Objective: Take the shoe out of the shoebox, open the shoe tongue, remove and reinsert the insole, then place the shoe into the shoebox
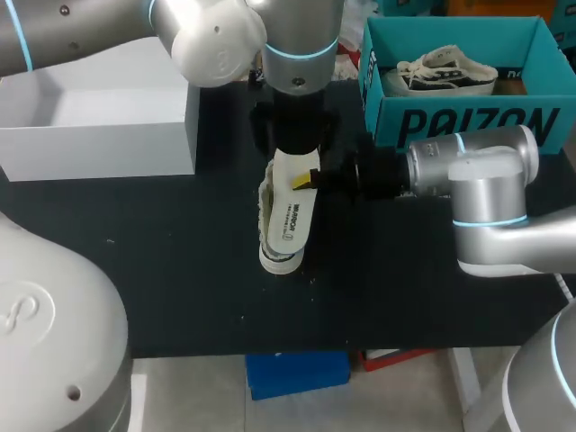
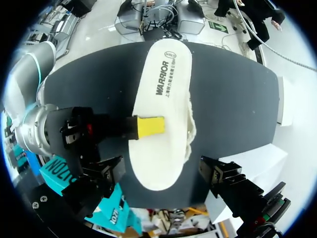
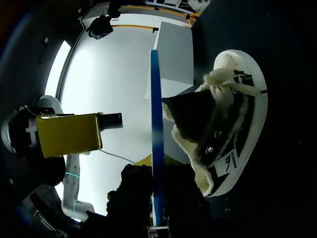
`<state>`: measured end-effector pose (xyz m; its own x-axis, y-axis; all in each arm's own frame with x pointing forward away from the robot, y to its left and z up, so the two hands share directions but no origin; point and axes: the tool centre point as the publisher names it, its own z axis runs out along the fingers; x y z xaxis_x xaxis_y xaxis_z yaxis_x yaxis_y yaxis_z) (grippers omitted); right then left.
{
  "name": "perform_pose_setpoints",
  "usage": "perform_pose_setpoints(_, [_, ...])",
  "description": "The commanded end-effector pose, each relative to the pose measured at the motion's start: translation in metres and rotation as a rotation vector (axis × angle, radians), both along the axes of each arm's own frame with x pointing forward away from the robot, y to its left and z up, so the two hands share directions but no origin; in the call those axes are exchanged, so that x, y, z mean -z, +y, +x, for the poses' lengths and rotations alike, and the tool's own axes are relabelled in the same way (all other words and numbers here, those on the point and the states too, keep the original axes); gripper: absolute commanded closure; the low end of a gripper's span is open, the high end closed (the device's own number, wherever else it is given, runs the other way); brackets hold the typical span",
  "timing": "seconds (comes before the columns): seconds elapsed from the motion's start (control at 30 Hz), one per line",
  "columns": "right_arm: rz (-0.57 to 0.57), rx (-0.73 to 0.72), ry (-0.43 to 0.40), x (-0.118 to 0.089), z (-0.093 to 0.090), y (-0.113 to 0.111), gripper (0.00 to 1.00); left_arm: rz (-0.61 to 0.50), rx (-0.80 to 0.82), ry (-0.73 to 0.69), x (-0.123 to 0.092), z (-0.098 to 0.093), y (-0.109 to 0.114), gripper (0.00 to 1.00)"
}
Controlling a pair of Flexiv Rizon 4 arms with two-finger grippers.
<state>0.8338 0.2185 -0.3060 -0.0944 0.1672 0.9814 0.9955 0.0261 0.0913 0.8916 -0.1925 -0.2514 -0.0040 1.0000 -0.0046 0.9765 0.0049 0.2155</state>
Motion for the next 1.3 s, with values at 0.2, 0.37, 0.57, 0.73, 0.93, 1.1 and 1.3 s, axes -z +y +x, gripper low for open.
perform_pose_setpoints(0.2, [-0.002, 0.004, -0.001, 0.0, -0.001, 0.001, 1.0, -0.021, -0.011, 0.017, 0.003, 0.036, -0.005, 0.0])
perform_pose_setpoints(0.37, [-0.002, 0.004, -0.001, 0.0, -0.001, 0.001, 1.0, -0.034, -0.019, 0.029, 0.006, 0.05, -0.007, 0.0])
perform_pose_setpoints(0.57, [-0.002, 0.004, -0.001, 0.0, -0.001, 0.001, 1.0, -0.038, -0.034, 0.029, 0.007, 0.063, -0.007, 0.0])
perform_pose_setpoints(0.73, [-0.002, 0.004, -0.001, 0.0, -0.001, 0.001, 1.0, -0.044, -0.029, 0.024, 0.006, 0.067, -0.009, 0.0])
perform_pose_setpoints(0.93, [-0.002, 0.004, -0.001, 0.0, -0.001, 0.001, 1.0, -0.049, -0.034, 0.017, 0.003, 0.064, -0.009, 0.0])
perform_pose_setpoints(1.1, [-0.002, 0.004, -0.001, 0.0, -0.001, 0.001, 1.0, -0.052, -0.035, 0.013, 0.002, 0.048, -0.006, 0.0])
perform_pose_setpoints(1.3, [-0.002, 0.004, -0.001, 0.0, -0.001, 0.001, 1.0, -0.044, -0.038, 0.009, 0.001, 0.021, -0.004, 0.0])
